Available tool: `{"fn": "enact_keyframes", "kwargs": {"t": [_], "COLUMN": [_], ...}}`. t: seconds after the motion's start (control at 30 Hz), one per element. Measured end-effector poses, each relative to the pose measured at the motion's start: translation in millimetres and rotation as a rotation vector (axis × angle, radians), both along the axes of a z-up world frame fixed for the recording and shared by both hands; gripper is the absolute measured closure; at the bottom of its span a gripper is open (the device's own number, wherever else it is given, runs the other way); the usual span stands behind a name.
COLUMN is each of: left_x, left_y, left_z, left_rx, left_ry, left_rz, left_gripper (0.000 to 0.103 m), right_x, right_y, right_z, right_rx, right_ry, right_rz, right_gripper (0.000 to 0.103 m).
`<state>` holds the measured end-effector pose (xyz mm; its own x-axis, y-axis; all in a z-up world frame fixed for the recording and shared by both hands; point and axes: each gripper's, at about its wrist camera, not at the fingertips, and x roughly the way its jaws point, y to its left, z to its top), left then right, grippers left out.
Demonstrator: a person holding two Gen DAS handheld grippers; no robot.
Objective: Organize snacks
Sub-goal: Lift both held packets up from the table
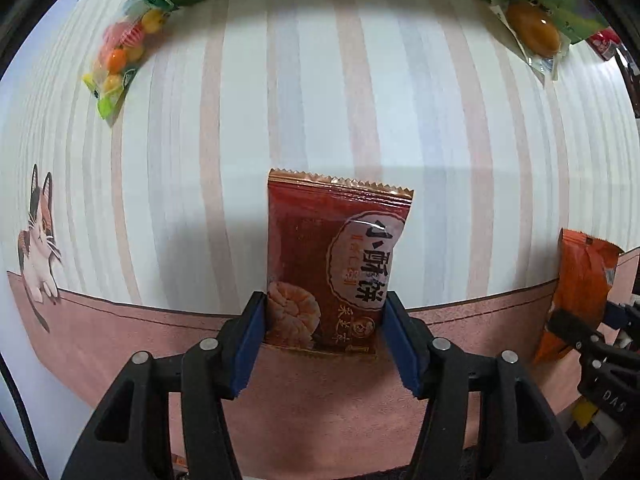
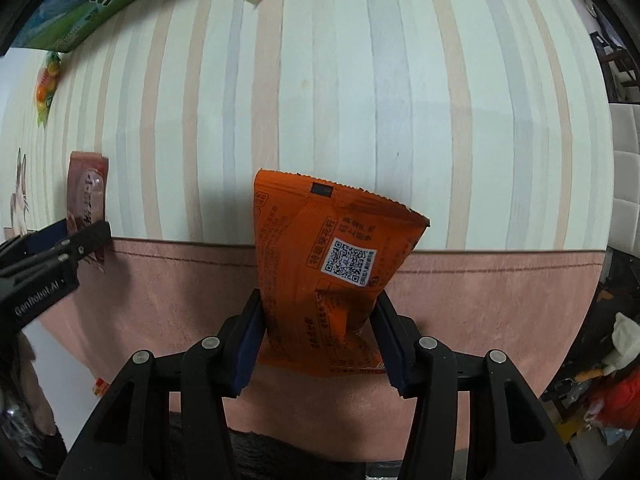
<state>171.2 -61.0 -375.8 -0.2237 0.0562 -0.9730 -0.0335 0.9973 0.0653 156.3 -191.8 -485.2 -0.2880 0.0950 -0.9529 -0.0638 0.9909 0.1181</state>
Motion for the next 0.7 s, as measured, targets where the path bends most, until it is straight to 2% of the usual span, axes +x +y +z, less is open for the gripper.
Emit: {"fn": "enact_keyframes", "kwargs": {"t": [0.1,0.17,0.23,0.43,0.53,0.7], "left_x": [-1.0,24.6,32.4,33.4,45.1,42.3], "left_y": [11.8,24.3,39.7,58.8,53.8,57.7], "left_z": [-4.2,-17.0,-22.6,-29.2,-34.1,-45.5], "left_rx": [-0.014,-0.031,-0.043,-0.051,-0.055,-0.058], "left_ry": [0.025,0.022,0.016,-0.009,0.008,0.044], "left_rz": [0.005,0.019,0.049,0.057,0.071,0.08], "left_gripper": [0.037,0.022,0.011,0.0,0.0,0.0], "right_x": [-3.2,-4.9,-1.4,1.5,1.3,3.1], "right_y": [5.6,8.0,8.6,-2.8,-5.9,-8.4], "right_z": [0.8,3.7,4.9,-3.4,-3.7,-1.6], "right_rx": [-0.007,-0.007,-0.006,-0.001,0.005,0.004], "right_ry": [0.005,0.011,0.012,0.007,0.013,0.02], "right_rz": [-0.015,-0.018,-0.024,-0.029,-0.033,-0.038], "right_gripper": [0.045,0.044,0.043,0.043,0.043,0.042]}}
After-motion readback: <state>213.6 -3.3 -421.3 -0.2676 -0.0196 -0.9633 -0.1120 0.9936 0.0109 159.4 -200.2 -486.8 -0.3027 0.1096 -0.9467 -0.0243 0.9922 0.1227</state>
